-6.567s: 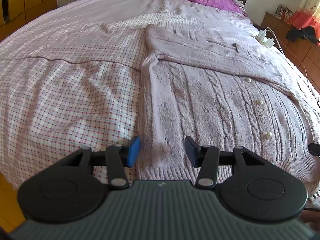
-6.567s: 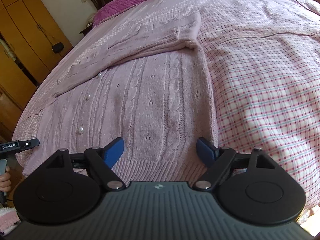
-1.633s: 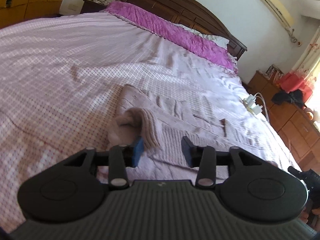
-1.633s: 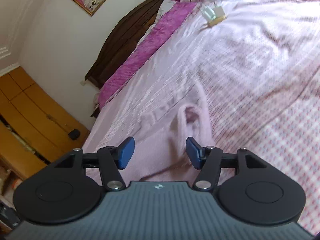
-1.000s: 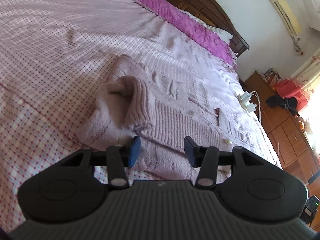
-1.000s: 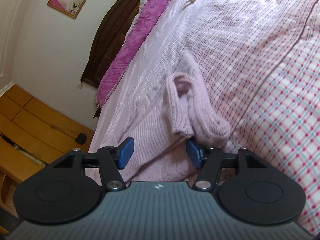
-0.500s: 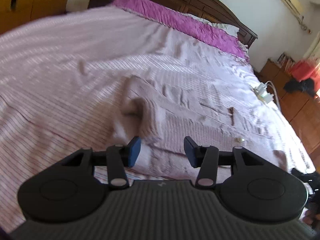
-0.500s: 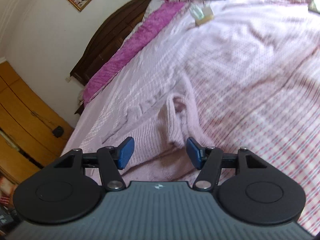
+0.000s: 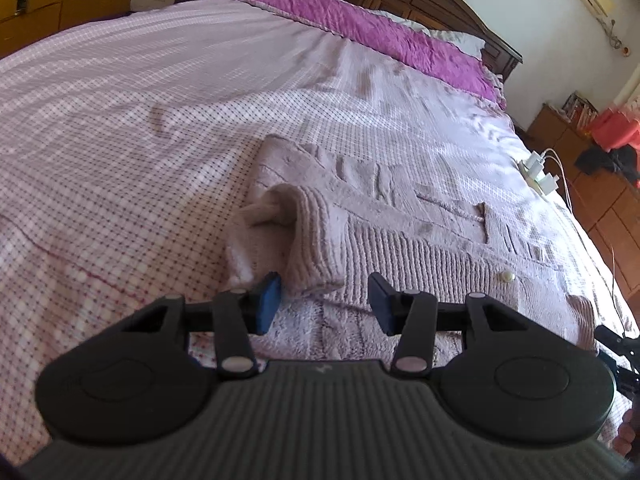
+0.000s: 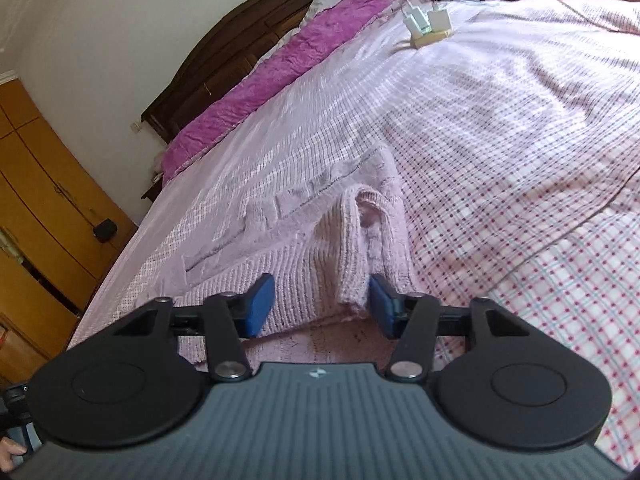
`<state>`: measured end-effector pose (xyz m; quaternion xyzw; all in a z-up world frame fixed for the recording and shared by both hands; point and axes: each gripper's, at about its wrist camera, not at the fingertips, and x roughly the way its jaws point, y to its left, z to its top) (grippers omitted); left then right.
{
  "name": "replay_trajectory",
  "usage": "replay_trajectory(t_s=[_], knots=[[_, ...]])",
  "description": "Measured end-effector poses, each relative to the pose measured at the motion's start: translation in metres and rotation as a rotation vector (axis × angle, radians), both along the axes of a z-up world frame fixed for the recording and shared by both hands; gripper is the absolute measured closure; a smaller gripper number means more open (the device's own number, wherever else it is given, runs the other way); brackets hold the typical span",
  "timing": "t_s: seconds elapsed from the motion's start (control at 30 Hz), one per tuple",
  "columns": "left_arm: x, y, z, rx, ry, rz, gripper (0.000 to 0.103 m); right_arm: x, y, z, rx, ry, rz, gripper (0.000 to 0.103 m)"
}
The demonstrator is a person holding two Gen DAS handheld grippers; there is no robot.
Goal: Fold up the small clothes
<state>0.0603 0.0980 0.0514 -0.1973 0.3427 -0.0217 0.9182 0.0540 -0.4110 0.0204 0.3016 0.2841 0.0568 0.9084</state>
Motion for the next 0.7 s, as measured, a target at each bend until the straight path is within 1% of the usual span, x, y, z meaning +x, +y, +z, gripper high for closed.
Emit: replay_trajectory(t_s=[0.03,0.07,0.1,0.13,0.17,0.23,0.27,0.47,0.57,0.7], knots=[[0.001,0.0,-0.001,0.0,0.001,-0.005,0.053,0.002,-0.001,-0.001,0.004,0.007,0.001,0.059],[0.003,0.0,-0.002,-0.003,0.0,-0.011,0.054,0.003,-0.002,-0.002,0.01,0.015,0.0,0.071],[0.004,0.0,-0.002,-0.007,0.0,-0.015,0.055,0.005,-0.003,-0.003,0.02,0.021,0.0,0.081],[0.006,0.0,-0.002,-0.013,-0.001,-0.018,0.055,0.007,-0.005,-0.003,0.036,0.024,0.0,0.087],[0.007,0.001,-0.002,-0.021,-0.004,-0.021,0.056,0.008,-0.007,-0.003,0.056,0.023,0.002,0.089],[0.01,0.001,-0.001,-0.032,-0.011,-0.037,0.077,0.01,-0.014,-0.002,0.103,0.012,0.007,0.092],[0.013,0.003,0.0,-0.045,-0.007,-0.045,0.086,0.011,-0.017,-0.002,0.127,0.008,0.006,0.093],[0.02,0.014,0.006,-0.142,-0.034,-0.027,0.088,0.026,-0.034,0.006,0.277,-0.037,-0.006,0.095],[0.027,0.02,0.012,-0.19,-0.054,-0.009,0.089,0.039,-0.035,0.015,0.28,-0.067,-0.011,0.095],[0.045,0.022,0.022,-0.193,-0.082,0.015,0.089,0.061,-0.031,0.025,0.246,-0.1,-0.012,0.095]])
